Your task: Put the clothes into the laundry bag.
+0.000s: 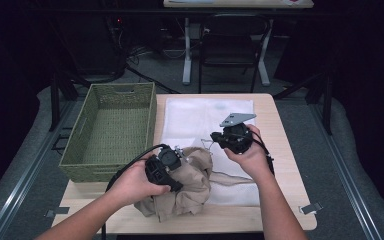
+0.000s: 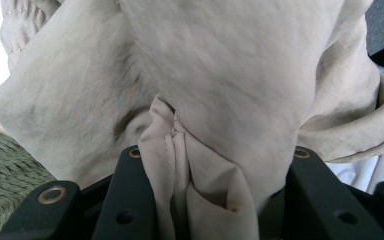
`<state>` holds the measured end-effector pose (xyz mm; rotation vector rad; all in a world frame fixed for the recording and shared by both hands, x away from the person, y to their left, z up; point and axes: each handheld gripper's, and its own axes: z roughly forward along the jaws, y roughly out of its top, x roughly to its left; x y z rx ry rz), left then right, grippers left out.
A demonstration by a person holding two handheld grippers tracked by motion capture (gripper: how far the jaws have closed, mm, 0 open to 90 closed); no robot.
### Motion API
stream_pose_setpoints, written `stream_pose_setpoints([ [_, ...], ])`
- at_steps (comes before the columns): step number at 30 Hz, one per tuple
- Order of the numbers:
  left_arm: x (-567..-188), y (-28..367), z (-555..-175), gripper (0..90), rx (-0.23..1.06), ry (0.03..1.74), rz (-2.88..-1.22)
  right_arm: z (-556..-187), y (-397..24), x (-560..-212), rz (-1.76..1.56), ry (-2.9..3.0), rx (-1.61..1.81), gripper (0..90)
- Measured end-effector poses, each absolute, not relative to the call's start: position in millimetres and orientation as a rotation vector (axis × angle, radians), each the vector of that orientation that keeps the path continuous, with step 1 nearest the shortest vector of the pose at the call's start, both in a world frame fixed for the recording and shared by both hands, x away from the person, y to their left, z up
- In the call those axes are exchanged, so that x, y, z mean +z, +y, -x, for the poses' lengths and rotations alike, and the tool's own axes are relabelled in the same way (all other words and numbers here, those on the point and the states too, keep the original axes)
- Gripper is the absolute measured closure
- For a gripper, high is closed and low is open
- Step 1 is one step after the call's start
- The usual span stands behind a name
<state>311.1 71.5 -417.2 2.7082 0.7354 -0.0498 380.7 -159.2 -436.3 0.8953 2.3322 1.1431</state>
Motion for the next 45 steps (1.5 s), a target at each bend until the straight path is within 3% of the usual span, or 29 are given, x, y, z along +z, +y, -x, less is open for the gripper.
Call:
stream_pose_setpoints([
  [25,-415.5,81.2,-311.5,65.8,-0.040,0.745,-2.672,-385.6,-160.0,-446.5,-0.905,2.387,1.080,74.8],
  [35,-413.3,79.5,-312.7,65.8,-0.034,0.730,-2.675,-380.2,-175.7,-475.9,-0.952,2.469,0.991,76.3],
  [45,-410.6,78.2,-315.5,65.8,-0.028,0.737,-2.671,-360.9,-168.1,-510.9,-0.902,2.567,0.934,70.3],
])
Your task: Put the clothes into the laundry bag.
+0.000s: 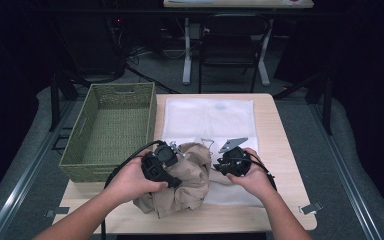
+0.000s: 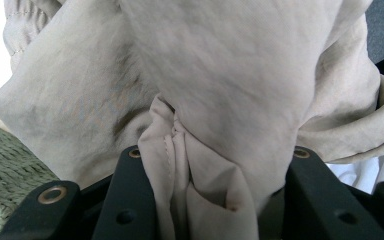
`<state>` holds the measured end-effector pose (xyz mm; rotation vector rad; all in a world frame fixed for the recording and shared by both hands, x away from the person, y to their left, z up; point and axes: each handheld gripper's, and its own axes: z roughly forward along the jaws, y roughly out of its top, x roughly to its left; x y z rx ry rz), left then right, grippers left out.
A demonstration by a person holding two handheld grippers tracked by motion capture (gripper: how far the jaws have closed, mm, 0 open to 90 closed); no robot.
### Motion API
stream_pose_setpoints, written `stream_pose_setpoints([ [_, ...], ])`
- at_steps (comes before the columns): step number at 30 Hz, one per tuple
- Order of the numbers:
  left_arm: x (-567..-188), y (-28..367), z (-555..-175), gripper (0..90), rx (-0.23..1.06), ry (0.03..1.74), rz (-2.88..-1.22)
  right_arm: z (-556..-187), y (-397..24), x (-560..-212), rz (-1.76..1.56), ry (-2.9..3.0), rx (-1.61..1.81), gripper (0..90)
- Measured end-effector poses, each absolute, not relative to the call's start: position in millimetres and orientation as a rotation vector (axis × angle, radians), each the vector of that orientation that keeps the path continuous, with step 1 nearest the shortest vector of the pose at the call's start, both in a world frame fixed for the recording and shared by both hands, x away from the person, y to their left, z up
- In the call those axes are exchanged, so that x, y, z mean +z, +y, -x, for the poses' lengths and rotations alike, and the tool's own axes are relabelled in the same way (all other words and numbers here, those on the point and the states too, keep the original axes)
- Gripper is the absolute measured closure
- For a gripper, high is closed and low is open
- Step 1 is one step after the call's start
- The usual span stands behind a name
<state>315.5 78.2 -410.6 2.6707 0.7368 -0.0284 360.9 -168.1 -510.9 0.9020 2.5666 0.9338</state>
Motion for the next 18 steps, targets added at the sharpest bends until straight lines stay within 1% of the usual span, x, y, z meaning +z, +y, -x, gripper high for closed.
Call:
stream_pose_setpoints([
  [8,-407.6,79.9,-316.0,65.8,-0.029,0.741,-2.668,-352.8,-169.4,-518.1,-0.872,2.599,0.920,65.7],
  [12,-407.1,80.4,-316.0,65.8,-0.032,0.743,-2.663,-354.6,-166.0,-523.8,-0.867,2.600,0.890,66.6],
  [14,-406.8,80.5,-316.0,65.8,-0.029,0.746,-2.660,-355.2,-163.5,-525.9,-0.916,2.591,0.859,67.6],
  [18,-406.5,80.4,-315.8,65.8,-0.028,0.746,-2.661,-356.6,-158.5,-529.1,-0.855,2.586,0.822,69.7],
])
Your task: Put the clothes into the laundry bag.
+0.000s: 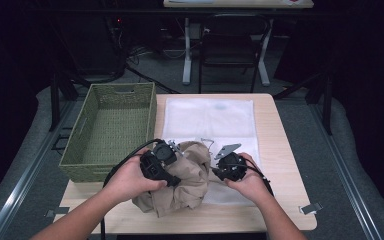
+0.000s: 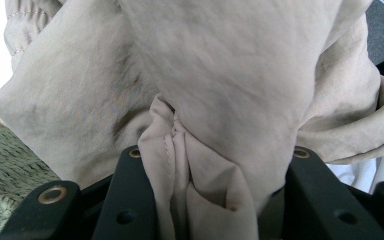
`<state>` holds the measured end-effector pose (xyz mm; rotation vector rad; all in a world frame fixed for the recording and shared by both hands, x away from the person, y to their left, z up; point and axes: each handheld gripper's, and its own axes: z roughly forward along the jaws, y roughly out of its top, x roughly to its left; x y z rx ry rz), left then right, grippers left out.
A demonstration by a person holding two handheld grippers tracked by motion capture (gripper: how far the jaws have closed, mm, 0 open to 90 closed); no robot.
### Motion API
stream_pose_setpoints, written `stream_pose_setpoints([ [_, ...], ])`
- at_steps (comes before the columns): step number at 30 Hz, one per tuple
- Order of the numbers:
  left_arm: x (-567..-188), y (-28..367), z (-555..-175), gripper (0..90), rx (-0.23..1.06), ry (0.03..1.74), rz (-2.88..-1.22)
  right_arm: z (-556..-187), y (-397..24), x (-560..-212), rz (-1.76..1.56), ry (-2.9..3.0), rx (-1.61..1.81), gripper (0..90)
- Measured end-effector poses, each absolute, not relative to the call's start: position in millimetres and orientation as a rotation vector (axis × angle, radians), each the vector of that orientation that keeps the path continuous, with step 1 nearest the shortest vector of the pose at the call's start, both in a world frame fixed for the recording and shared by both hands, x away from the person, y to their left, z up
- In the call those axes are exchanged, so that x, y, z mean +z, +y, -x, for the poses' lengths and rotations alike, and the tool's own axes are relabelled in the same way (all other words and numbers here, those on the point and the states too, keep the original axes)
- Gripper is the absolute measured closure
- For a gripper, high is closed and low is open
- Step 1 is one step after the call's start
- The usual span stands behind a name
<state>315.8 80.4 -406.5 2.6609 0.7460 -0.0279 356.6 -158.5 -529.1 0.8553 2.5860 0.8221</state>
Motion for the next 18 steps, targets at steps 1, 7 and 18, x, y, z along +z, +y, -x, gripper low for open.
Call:
stream_pose_setpoints([
  [1,-406.7,80.2,-315.7,65.8,-0.024,0.745,-2.662,-356.4,-157.0,-530.3,-0.845,2.588,0.815,69.1],
  [7,-407.3,80.7,-316.0,65.8,-0.032,0.750,-2.667,-359.4,-156.7,-535.9,-0.909,2.575,0.887,64.6],
  [18,-409.7,80.7,-315.6,65.8,-0.038,0.747,-2.659,-360.5,-155.9,-535.1,-0.975,2.551,0.896,86.1],
])
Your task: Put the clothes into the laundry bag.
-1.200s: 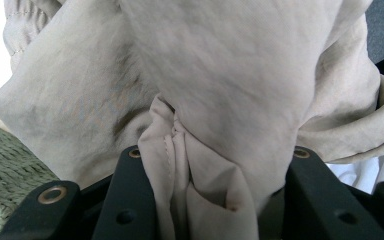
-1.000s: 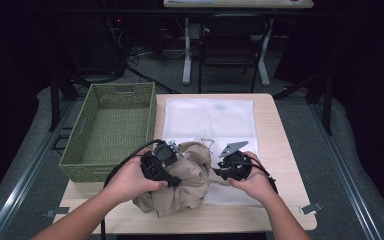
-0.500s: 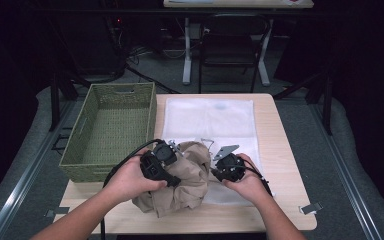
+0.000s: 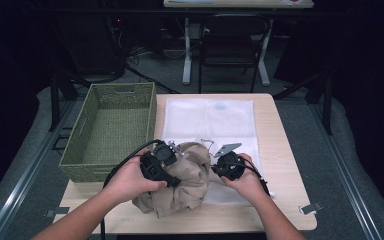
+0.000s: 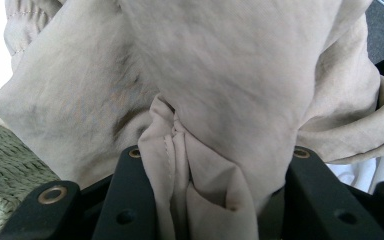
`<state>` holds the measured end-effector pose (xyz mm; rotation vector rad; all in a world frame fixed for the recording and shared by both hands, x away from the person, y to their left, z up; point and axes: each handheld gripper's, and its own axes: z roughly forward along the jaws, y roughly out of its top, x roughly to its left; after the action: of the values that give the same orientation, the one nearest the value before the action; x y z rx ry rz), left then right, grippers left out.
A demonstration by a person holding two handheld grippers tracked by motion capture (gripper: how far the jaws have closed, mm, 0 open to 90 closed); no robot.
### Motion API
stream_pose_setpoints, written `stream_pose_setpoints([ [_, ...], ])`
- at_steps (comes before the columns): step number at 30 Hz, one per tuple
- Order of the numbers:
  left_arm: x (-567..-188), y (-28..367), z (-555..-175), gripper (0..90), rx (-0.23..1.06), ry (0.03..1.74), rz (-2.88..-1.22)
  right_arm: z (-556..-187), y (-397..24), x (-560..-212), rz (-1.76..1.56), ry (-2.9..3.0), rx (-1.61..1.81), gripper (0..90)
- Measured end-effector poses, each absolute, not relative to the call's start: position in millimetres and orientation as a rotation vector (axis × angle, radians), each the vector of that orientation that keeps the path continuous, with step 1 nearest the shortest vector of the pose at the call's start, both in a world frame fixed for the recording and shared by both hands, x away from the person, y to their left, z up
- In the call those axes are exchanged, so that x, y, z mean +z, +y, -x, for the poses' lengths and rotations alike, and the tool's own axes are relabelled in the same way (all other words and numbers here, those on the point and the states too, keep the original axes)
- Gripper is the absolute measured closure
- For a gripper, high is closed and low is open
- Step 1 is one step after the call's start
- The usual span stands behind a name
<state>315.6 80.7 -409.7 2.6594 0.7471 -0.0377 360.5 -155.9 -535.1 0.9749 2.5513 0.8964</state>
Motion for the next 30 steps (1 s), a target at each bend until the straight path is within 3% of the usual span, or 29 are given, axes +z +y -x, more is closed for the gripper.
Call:
stream_pose_setpoints([
  [30,-413.3,79.7,-312.7,65.8,-0.037,0.751,-2.673,-382.1,-152.6,-474.7,-0.991,2.539,0.988,88.0],
])
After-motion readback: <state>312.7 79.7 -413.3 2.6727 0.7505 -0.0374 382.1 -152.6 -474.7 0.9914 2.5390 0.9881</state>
